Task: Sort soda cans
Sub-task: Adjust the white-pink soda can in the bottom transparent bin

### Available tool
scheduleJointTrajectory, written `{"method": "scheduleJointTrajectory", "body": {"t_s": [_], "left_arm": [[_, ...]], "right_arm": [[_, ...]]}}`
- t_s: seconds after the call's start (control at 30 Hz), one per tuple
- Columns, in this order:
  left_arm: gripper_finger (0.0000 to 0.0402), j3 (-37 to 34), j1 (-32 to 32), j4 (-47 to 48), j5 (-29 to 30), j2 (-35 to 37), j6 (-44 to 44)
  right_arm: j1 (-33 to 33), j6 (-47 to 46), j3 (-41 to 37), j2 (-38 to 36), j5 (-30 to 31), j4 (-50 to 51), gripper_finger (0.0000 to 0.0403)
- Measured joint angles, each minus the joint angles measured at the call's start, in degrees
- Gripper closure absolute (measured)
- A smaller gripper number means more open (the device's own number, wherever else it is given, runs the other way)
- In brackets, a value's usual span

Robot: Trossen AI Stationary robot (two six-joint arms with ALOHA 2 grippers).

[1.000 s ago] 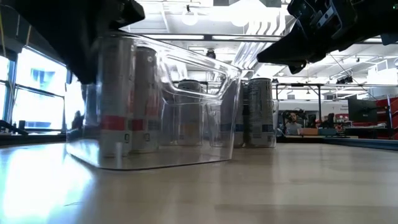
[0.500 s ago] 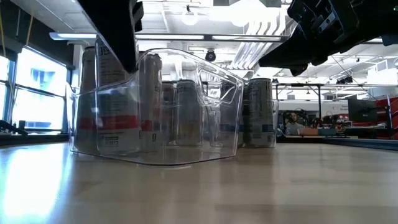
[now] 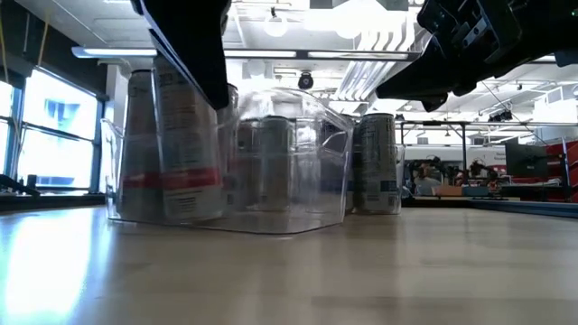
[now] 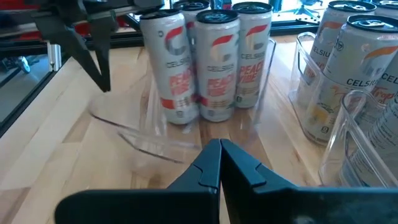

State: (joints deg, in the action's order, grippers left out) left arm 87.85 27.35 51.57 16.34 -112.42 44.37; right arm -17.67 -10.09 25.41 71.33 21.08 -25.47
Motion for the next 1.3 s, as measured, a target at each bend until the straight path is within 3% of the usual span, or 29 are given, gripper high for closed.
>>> {"method": "scheduleJointTrajectory", "body": {"t_s": [0.23, 0.47, 0.83, 0.93, 1.03, 1.17, 1.3], "left_arm": [[0.0330, -0.06, -0.28, 0.71, -0.43, -0.36, -6.11], [0.0239, 3.90, -0.40, 8.04, -5.94, -0.09, -11.73], [0.0218, 5.15, 1.93, 12.63, -4.93, 0.25, -9.86], [0.0218, 5.80, 3.44, 14.15, -0.57, 2.08, -6.35], [0.0218, 5.84, 6.23, 17.31, 6.59, 4.58, -0.26], [0.0218, 5.72, 10.98, 23.64, 16.33, 8.01, 12.64], [0.0221, 0.71, 15.52, 28.41, 22.68, 11.42, 28.76]], "right_arm": [[0.00, -0.17, 0.00, 0.00, 0.00, 0.00, 0.0403], [0.00, -0.20, 0.00, 0.00, 0.00, 0.02, 0.0403], [0.00, 0.01, 0.00, 0.00, -0.19, 0.01, 0.0403], [0.47, 1.36, 1.41, -0.02, -1.33, 0.77, 0.0400], [1.79, 4.07, 8.84, 0.03, -5.36, 9.60, 0.0379], [3.61, 9.70, 22.83, 4.66, -7.76, 26.57, 0.0319], [6.87, 15.13, 37.30, 14.67, -14.64, 36.85, 0.0248]]}}
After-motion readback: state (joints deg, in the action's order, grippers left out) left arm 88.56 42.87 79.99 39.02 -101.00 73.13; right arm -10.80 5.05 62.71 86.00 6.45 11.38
